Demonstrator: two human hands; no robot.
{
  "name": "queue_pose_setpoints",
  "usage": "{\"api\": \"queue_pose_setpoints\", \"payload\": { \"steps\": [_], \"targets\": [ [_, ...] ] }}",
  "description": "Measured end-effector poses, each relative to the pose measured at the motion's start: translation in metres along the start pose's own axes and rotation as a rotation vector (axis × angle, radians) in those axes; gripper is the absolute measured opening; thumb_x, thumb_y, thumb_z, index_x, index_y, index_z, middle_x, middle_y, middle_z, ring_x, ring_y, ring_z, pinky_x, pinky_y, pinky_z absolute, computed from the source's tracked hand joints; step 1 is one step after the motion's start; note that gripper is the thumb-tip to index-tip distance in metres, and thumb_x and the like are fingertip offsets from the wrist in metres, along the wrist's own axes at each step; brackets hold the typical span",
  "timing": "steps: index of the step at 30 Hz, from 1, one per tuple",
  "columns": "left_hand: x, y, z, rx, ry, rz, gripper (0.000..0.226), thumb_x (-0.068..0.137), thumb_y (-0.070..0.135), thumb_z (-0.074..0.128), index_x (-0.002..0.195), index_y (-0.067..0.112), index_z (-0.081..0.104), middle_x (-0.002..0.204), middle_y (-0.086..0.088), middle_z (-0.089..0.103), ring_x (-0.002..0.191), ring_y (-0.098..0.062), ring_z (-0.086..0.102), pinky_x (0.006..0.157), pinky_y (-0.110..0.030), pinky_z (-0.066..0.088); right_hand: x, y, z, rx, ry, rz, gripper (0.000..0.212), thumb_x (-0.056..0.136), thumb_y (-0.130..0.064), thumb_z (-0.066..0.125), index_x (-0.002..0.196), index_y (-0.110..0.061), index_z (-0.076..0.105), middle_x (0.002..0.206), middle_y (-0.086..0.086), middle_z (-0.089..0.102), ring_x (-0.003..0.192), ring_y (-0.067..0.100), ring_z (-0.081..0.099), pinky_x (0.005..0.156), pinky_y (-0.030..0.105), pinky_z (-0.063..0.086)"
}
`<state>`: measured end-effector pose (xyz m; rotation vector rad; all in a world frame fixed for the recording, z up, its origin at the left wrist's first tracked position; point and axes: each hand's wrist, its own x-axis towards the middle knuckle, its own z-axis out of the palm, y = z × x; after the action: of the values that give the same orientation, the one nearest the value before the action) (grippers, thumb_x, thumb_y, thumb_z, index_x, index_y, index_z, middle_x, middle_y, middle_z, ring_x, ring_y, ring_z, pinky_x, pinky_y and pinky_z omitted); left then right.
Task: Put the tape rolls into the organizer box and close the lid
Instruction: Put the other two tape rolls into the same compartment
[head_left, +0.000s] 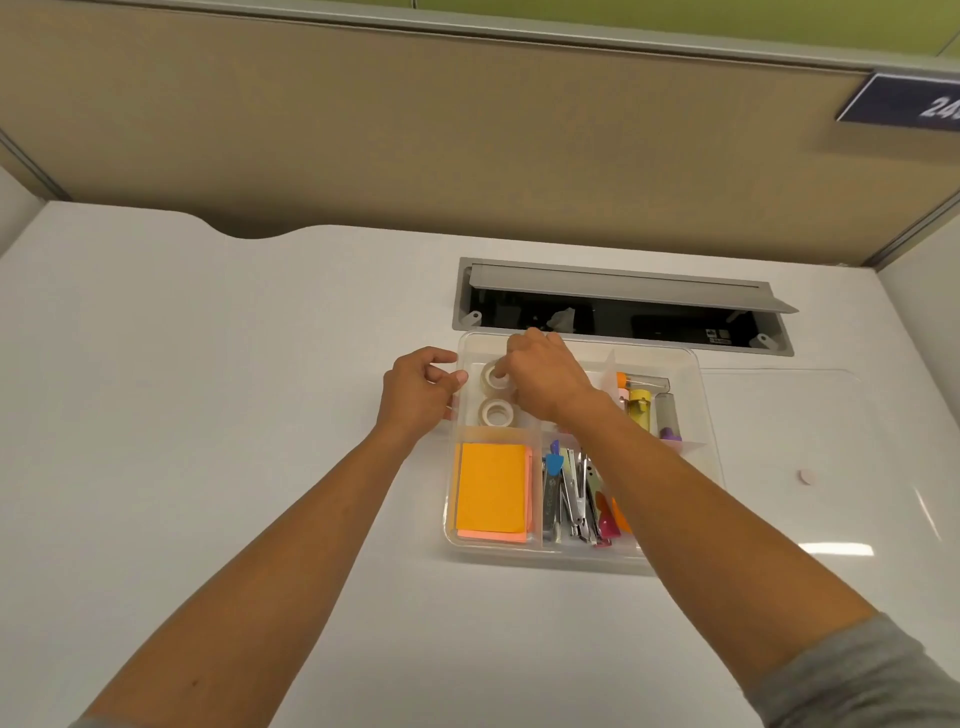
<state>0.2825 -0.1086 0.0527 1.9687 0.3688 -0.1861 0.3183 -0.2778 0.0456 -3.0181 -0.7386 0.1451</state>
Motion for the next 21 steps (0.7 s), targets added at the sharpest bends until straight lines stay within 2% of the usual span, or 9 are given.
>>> {"api": "queue_pose_setpoints", "payload": {
  "steps": [4,8,10,12,14,17,21],
  "targets": [
    [-0.002,0.002,-0.003,-0.004,-0.028,0.006,0.029,0.086,0.017,0.067,0.115,0.013,0.063,0.089,-0.011,0.068,0.074,-0.025,0.07,0.072,-0.043,0.061,-0.034,0.007,-0.019,0.213,0.205,0.127,0.033,0.081,-0.014,0.072,0.114,-0.018,0.066,0.112,0.007,0.063,0.106,0.026,0.05,0.089,0.037,0.034],
    [-0.003,0.004,-0.005,0.052,-0.041,0.014,0.032,0.087,0.02,0.066,0.118,0.013,0.061,0.095,-0.013,0.069,0.074,-0.024,0.069,0.07,-0.038,0.06,-0.108,0.011,-0.024,0.533,0.532,0.482,0.02,0.087,-0.023,0.067,0.106,-0.019,0.069,0.111,0.004,0.066,0.105,0.022,0.054,0.091,0.037,0.04],
    [-0.005,0.006,-0.005,0.086,-0.045,0.029,0.034,0.088,0.021,0.065,0.121,0.011,0.06,0.1,-0.015,0.069,0.076,-0.025,0.068,0.07,-0.036,0.059,-0.151,0.015,-0.019,0.588,0.674,0.634,0.017,0.088,-0.022,0.065,0.105,-0.018,0.068,0.11,0.004,0.067,0.103,0.021,0.056,0.089,0.037,0.045],
    [-0.008,0.008,-0.005,0.111,-0.05,0.049,0.039,0.089,0.025,0.063,0.124,0.01,0.058,0.107,-0.015,0.068,0.084,-0.027,0.066,0.076,-0.039,0.058,-0.191,0.02,-0.011,0.566,0.807,0.761,0.014,0.088,-0.019,0.065,0.101,-0.017,0.067,0.105,0.005,0.068,0.099,0.021,0.058,0.086,0.035,0.046],
    [-0.013,0.011,-0.006,0.146,-0.048,0.056,0.047,0.09,0.033,0.061,0.13,0.01,0.055,0.118,-0.015,0.064,0.101,-0.031,0.063,0.09,-0.047,0.053,-0.227,0.026,-0.002,0.594,0.908,0.924,0.014,0.087,-0.015,0.065,0.101,-0.015,0.067,0.102,0.006,0.068,0.096,0.022,0.06,0.084,0.037,0.048],
    [-0.023,0.014,-0.007,0.212,-0.034,0.067,0.053,0.09,0.041,0.057,0.135,0.014,0.05,0.135,-0.013,0.055,0.12,-0.031,0.053,0.101,-0.045,0.044,-0.269,0.034,0.014,0.646,0.975,1.175,0.012,0.086,-0.015,0.063,0.098,-0.015,0.067,0.097,0.005,0.066,0.09,0.023,0.06,0.08,0.035,0.046],
    [-0.053,0.007,-0.009,0.255,-0.056,0.067,0.051,0.09,0.039,0.059,0.135,0.016,0.05,0.137,-0.012,0.053,0.118,-0.029,0.055,0.098,-0.041,0.042,-0.3,0.037,0.03,0.679,0.926,1.459,0.013,0.084,-0.017,0.062,0.096,-0.015,0.065,0.099,0.008,0.063,0.095,0.031,0.058,0.08,0.04,0.044]
  ]
}}
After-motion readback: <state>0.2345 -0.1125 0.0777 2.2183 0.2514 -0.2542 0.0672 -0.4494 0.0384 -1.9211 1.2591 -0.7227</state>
